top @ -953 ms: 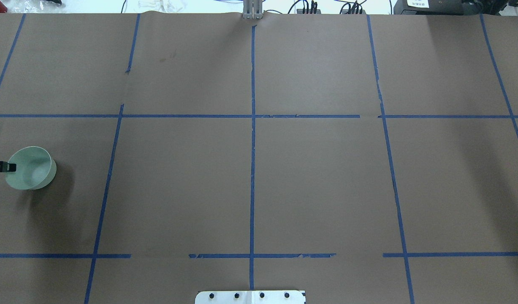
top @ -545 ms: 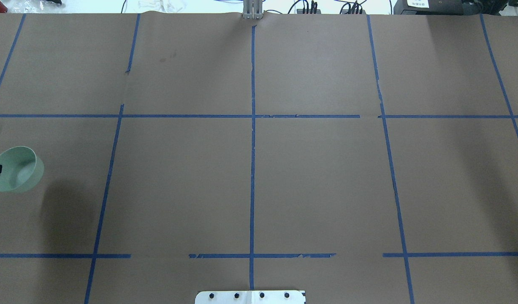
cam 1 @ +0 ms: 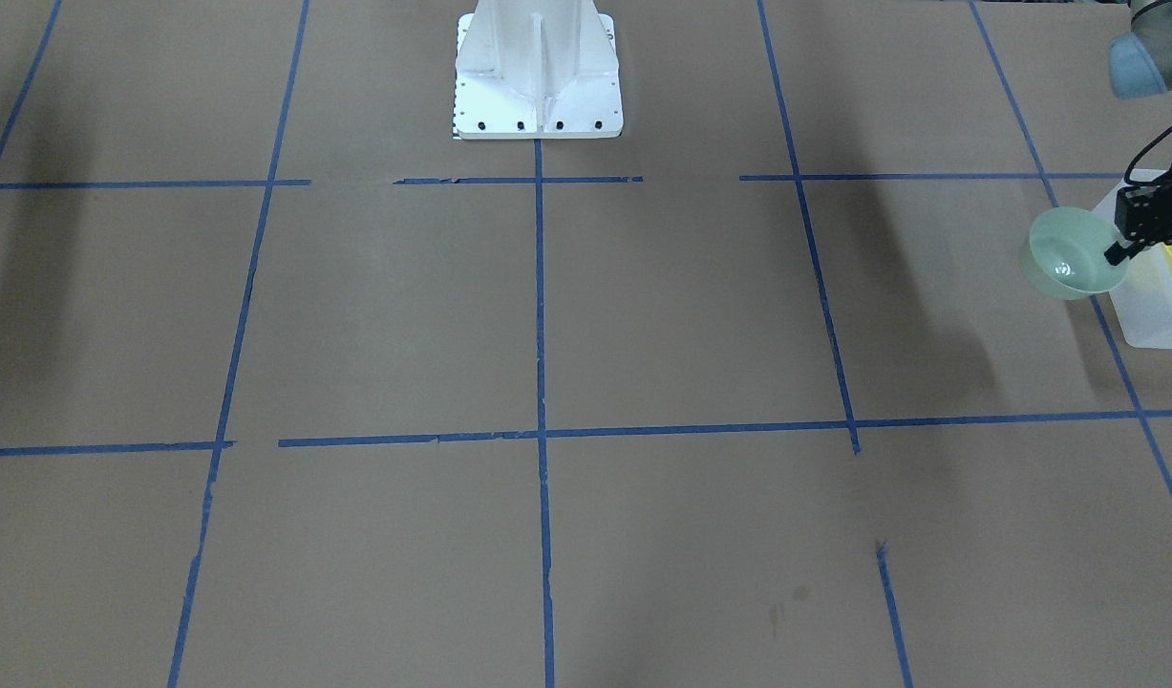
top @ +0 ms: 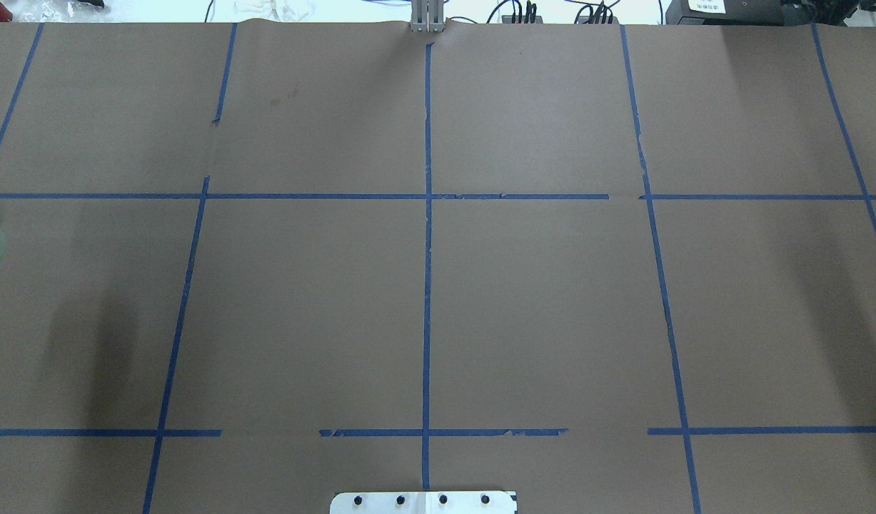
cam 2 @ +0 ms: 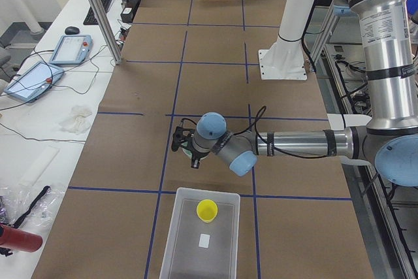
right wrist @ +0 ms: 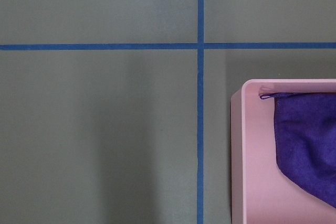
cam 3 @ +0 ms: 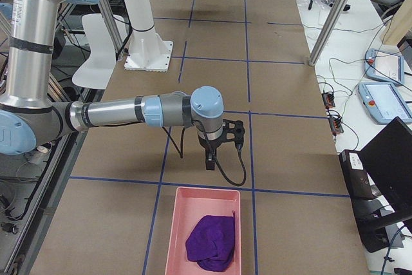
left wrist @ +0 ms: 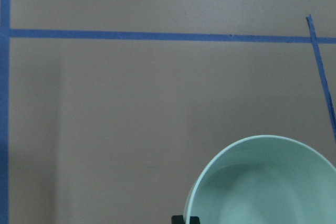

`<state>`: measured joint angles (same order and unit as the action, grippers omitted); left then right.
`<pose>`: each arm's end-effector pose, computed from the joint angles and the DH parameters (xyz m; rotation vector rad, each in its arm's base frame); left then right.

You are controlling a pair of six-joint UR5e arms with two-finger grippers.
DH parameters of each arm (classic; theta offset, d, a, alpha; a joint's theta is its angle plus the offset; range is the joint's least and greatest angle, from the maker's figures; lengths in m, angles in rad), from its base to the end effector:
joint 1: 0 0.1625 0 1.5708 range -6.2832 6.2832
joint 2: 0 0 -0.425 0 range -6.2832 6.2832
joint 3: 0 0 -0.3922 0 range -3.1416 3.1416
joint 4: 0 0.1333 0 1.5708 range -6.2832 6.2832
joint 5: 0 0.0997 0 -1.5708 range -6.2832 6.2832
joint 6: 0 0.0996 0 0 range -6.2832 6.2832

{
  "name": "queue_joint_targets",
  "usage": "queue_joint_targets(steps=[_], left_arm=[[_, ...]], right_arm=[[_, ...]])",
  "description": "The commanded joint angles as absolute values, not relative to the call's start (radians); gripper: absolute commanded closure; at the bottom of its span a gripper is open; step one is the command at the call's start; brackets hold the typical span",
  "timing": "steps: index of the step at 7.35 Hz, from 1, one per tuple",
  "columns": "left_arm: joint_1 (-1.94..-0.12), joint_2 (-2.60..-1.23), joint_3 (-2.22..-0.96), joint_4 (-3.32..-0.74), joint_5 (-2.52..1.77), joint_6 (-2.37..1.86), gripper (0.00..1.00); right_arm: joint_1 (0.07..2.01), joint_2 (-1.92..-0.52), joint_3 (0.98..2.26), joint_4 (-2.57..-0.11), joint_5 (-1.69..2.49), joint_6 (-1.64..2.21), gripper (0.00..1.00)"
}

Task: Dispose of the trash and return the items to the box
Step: 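Lift the green bowl and carry it over the clear bin with the left gripper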

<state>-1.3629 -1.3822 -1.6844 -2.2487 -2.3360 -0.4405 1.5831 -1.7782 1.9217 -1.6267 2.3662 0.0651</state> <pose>0.0267 -0.4382 0.6120 0.3061 0.8831 0.0152 0.0672 -0.4053 0.5830 0.0619 -0.7968 0.0384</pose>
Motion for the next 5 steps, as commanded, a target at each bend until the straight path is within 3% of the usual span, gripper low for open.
queue_joint_targets(steps=[1, 3, 5], left_arm=[[-1.568, -1.526, -1.645, -1.914, -2.329, -0.087, 1.00], [-1.641, -1.546, -1.512, -1.905, -2.332, 0.001, 1.00], [-1.713, -1.565, -1.383, -1.896, -2.335, 0.026, 1.00]], right_arm=[[1.577, -1.749, 1.808, -1.527, 2.365, 0.067, 0.00], [1.577, -1.634, 1.651, -1.488, 2.373, 0.071, 0.00], [1.577, -1.563, 1.602, -1.491, 2.399, 0.078, 0.00]])
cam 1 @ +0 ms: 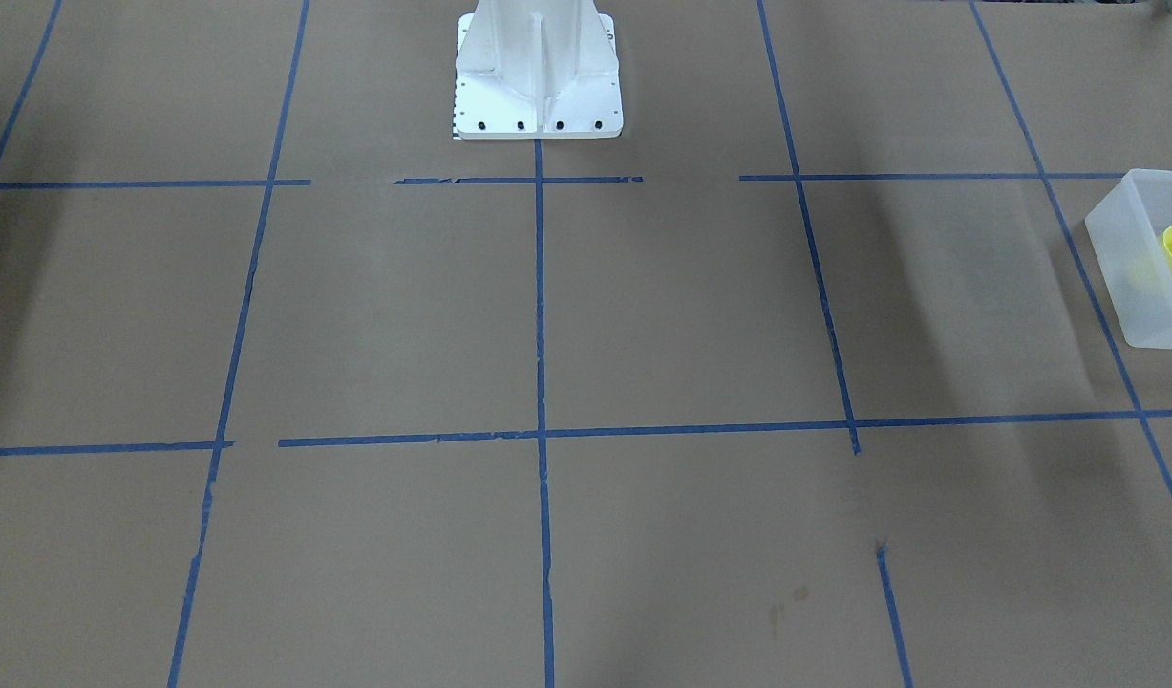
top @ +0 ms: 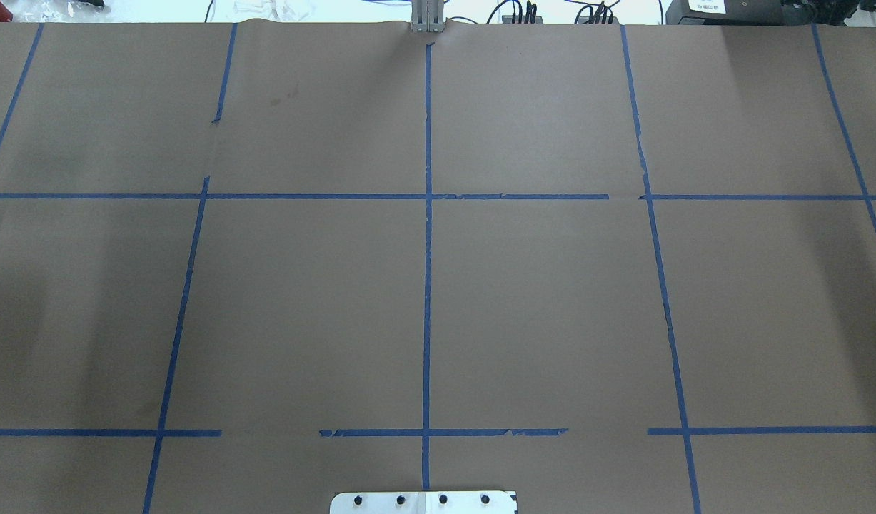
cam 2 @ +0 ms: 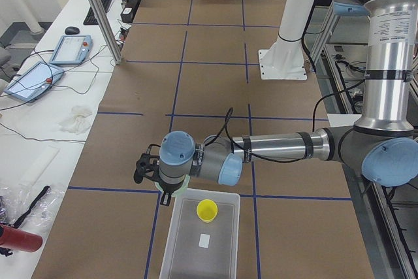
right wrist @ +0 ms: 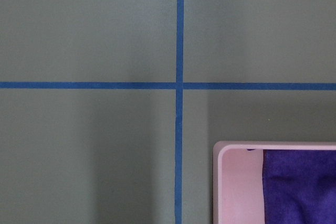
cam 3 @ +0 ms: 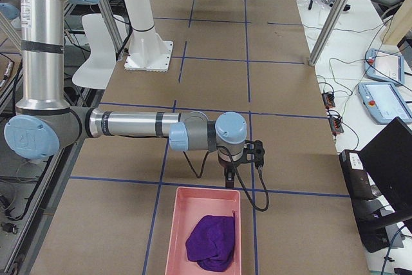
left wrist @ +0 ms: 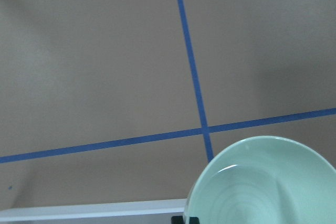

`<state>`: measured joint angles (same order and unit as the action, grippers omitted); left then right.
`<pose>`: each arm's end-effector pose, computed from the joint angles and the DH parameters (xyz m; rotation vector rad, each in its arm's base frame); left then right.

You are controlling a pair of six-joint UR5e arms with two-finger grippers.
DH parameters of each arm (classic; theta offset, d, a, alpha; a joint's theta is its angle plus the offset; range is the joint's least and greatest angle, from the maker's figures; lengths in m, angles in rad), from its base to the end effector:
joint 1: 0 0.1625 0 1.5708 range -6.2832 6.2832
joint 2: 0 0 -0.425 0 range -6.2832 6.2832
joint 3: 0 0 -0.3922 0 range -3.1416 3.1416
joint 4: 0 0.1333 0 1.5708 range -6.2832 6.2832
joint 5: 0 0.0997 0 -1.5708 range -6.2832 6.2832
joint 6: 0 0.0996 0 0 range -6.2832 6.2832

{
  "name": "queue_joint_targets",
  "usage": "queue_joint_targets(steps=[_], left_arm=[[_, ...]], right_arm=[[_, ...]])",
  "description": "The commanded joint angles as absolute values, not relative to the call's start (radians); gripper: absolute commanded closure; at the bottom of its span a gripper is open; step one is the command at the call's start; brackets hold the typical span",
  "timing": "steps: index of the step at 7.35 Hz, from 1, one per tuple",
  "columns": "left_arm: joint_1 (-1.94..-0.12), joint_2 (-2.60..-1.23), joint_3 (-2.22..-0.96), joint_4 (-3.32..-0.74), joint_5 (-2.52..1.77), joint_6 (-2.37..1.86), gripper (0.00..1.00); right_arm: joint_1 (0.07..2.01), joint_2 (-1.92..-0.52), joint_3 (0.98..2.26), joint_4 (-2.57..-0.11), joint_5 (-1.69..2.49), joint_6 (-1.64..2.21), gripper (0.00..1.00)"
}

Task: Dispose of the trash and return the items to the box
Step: 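Lift the green bowl and carry it over the clear bin with the left gripper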

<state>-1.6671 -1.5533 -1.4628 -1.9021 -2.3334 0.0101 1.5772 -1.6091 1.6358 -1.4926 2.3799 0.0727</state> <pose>-0.1117 -0.4855 0.6866 0.2358 0.7482 -0.0033 0.0643 -0.4817 0.6346 0.0723 -0.8112 0.0322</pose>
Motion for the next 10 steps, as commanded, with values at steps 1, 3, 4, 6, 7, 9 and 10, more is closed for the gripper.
queue_joint_targets(steps=[1, 3, 4, 6, 7, 9, 10], left_arm=[[-1.726, -1.569, -1.332, -1.894, -2.332, 0.022, 1.00], [-1.752, -1.574, -1.251, -1.893, -2.336, 0.020, 1.00], [-1.756, -1.574, -1.226, -1.893, -2.336, 0.020, 1.00], [-1.770, -1.572, -1.154, -1.896, -2.336, 0.029, 1.00], [-1.778, -1.571, -1.120, -1.905, -2.333, 0.031, 1.00], [-1.793, -1.571, -1.085, -1.964, -2.306, 0.020, 1.00], [-1.795, -1.571, -1.068, -2.012, -2.262, 0.018, 1.00]], right_arm=[[1.578, -1.554, 1.609, -1.500, 2.436, 0.083, 0.00], [1.578, -1.554, 1.638, -1.506, 2.488, 0.113, 0.00], [1.578, -1.555, 1.644, -1.509, 2.484, 0.126, 0.00], [1.578, -1.559, 1.673, -1.509, 2.476, 0.127, 0.00], [1.578, -1.563, 1.684, -1.509, 2.474, 0.129, 0.00], [1.578, -1.568, 1.697, -1.509, 2.474, 0.129, 0.00], [1.577, -1.572, 1.697, -1.509, 2.474, 0.129, 0.00]])
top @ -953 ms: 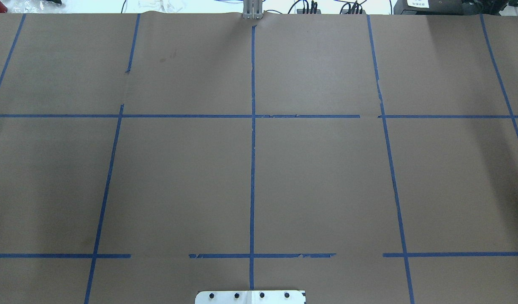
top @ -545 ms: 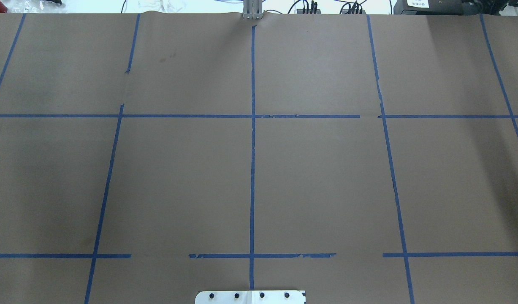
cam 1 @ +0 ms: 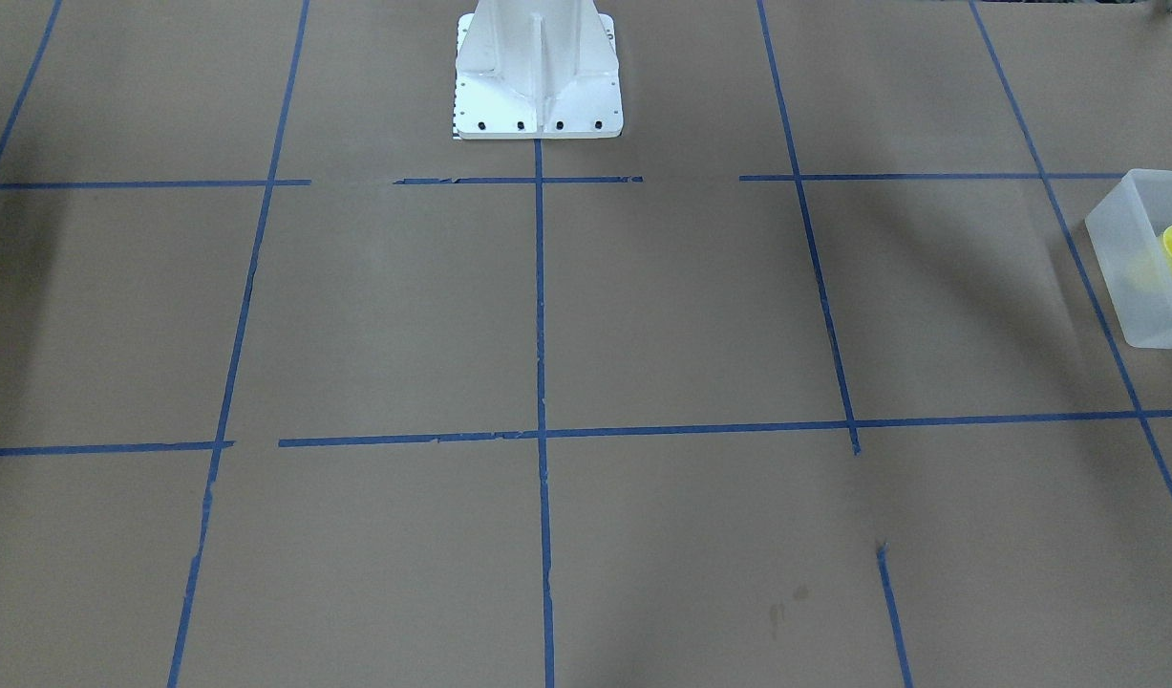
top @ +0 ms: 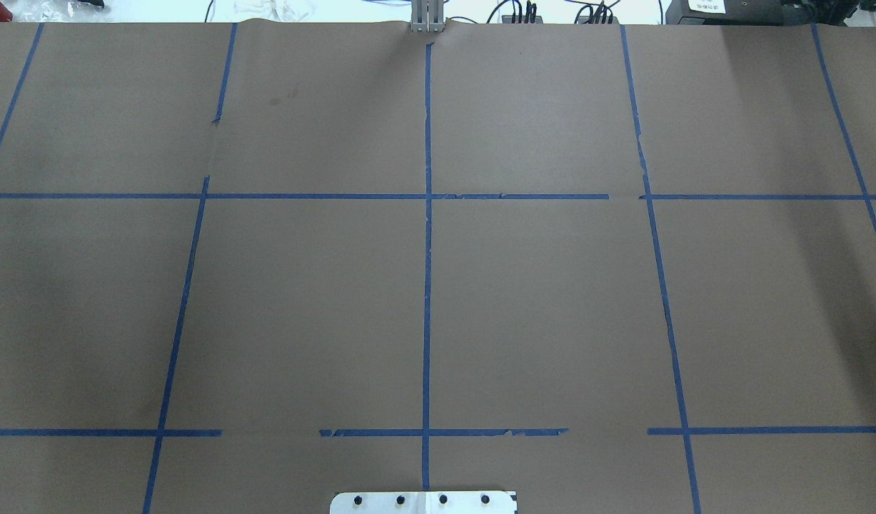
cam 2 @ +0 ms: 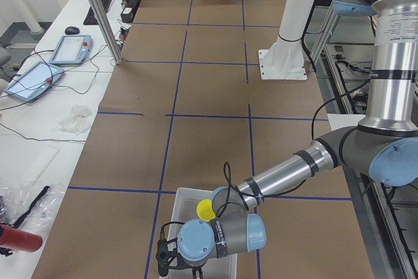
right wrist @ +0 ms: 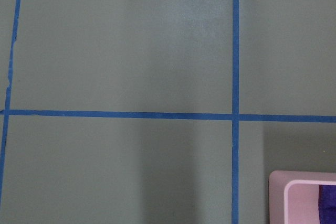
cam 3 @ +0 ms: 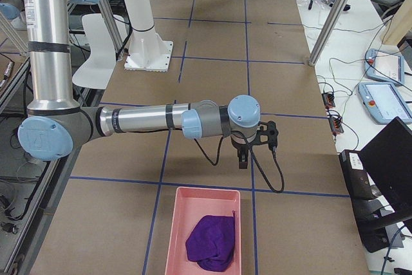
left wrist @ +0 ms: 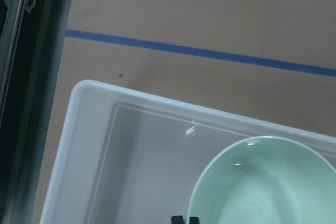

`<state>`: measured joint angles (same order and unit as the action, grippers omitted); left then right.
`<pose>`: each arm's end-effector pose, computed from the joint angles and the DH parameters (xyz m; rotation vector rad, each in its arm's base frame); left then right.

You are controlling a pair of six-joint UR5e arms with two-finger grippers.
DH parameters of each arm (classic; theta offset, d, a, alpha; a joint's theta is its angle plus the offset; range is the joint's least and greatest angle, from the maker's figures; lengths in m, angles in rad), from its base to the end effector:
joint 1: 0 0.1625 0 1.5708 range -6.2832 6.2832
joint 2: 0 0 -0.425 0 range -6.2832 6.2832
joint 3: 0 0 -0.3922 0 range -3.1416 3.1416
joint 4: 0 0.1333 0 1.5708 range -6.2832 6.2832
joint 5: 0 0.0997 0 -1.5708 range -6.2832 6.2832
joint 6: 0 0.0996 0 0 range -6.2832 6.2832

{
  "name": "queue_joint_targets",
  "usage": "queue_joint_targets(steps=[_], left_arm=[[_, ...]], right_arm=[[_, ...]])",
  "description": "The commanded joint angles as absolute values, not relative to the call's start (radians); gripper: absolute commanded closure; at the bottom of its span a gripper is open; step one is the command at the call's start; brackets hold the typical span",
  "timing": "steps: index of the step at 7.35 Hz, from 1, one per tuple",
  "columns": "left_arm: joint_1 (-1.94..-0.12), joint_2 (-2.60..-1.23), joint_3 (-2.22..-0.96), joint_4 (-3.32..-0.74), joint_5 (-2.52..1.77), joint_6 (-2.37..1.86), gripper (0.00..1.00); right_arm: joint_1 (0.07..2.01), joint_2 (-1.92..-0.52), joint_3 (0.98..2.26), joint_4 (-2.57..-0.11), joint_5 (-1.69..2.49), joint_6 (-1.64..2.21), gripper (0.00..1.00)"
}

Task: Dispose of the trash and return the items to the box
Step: 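Release the green bowl into the clear bin and raise the left gripper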

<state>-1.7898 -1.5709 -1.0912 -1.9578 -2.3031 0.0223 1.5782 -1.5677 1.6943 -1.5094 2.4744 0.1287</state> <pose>-0.1608 -0.4154 0.8514 0.0004 0.7386 -0.2216 0.0588 -0.4994 0.5799 0.1201 -0.9096 0.0415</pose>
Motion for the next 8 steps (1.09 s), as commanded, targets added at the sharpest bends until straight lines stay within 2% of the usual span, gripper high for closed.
queue_joint_targets(steps=[1, 2, 4, 6, 8], left_arm=[[-1.795, -1.571, -1.069, -2.020, -2.253, 0.015, 0.74], [-1.799, -1.569, -1.069, -2.023, -2.253, -0.014, 0.01], [-1.802, -1.565, -1.107, -2.037, -2.253, -0.017, 0.00], [-1.809, -1.559, -1.303, -2.011, -2.252, -0.021, 0.00], [-1.812, -1.476, -1.559, -2.003, -2.260, -0.020, 0.00]], right_arm=[[1.578, -1.572, 1.697, -1.509, 2.474, 0.129, 0.00], [1.578, -1.572, 1.698, -1.509, 2.474, 0.129, 0.00], [1.578, -1.574, 1.709, -1.509, 2.474, 0.129, 0.00], [1.578, -1.577, 1.712, -1.509, 2.461, 0.129, 0.00], [1.577, -1.577, 1.710, -1.509, 2.461, 0.130, 0.00]])
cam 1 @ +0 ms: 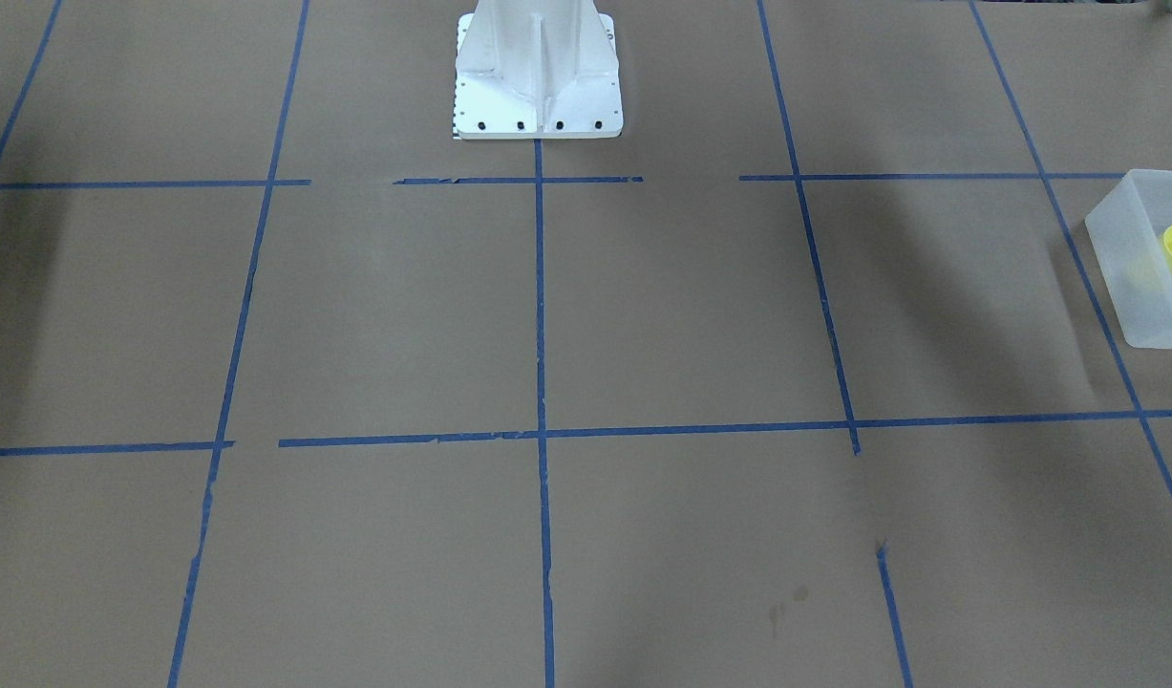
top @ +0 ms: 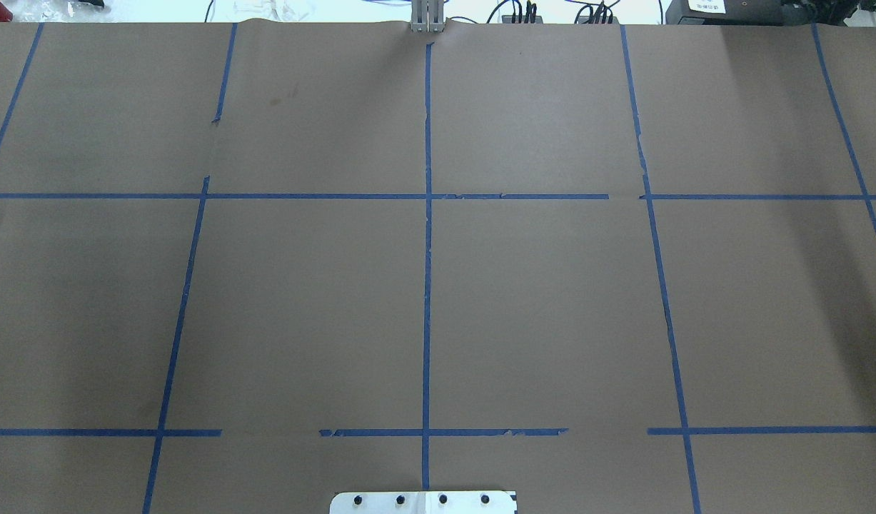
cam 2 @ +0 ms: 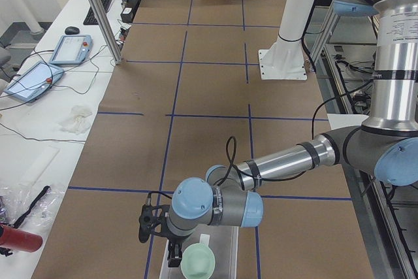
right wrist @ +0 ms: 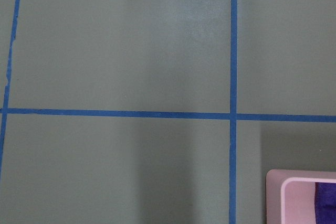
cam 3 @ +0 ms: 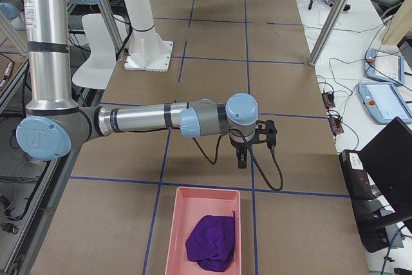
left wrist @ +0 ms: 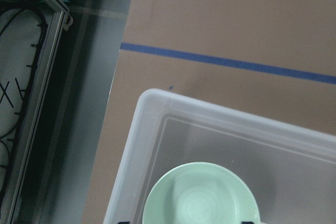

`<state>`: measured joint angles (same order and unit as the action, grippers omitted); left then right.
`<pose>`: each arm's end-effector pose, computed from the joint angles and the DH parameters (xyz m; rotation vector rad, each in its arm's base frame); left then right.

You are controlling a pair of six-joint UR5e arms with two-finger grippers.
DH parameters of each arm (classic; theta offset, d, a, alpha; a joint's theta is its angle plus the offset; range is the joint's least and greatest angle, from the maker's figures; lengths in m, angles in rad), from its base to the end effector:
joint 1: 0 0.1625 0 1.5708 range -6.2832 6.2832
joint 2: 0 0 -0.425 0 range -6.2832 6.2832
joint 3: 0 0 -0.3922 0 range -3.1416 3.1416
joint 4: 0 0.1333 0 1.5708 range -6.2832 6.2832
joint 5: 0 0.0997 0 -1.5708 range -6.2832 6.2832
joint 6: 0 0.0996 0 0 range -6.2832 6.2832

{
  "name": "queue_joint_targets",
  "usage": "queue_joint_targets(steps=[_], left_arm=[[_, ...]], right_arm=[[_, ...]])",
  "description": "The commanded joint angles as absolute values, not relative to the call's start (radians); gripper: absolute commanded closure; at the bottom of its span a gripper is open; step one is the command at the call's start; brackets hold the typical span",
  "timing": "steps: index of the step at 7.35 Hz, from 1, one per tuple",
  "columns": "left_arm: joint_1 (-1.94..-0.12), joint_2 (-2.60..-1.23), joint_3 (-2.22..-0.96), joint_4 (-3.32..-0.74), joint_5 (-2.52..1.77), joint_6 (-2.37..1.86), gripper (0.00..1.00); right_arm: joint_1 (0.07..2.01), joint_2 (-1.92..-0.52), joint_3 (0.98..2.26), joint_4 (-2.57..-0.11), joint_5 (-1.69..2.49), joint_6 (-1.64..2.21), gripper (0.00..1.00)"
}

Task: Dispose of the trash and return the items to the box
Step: 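Release the green bowl into the clear bin and raise the left gripper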

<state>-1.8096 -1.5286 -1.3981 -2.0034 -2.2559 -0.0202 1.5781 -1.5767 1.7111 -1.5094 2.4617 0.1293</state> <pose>-0.1816 -0.4490 0.7245 0.2826 0.6562 -0.1733 0.0595 -0.4957 0.5770 0.1281 -0.8972 0.0399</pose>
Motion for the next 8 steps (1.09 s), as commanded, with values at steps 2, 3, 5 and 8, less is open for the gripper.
queue_joint_targets(steps=[2, 3, 5, 8], left_arm=[[-1.793, -1.477, -1.606, -2.069, -2.263, -0.017, 0.00], [-1.707, -1.479, -1.629, -2.092, -2.263, -0.020, 0.00], [-1.550, -1.502, -1.695, -2.016, -2.260, -0.102, 0.00], [-1.542, -1.522, -1.735, -1.771, -2.263, -0.036, 0.00]], right_arm=[[1.578, -1.578, 1.710, -1.511, 2.442, 0.130, 0.00], [1.577, -1.580, 1.709, -1.509, 2.435, 0.129, 0.00], [1.577, -1.591, 1.709, -1.509, 2.427, 0.129, 0.00], [1.574, -1.592, 1.709, -1.509, 2.428, 0.129, 0.00]])
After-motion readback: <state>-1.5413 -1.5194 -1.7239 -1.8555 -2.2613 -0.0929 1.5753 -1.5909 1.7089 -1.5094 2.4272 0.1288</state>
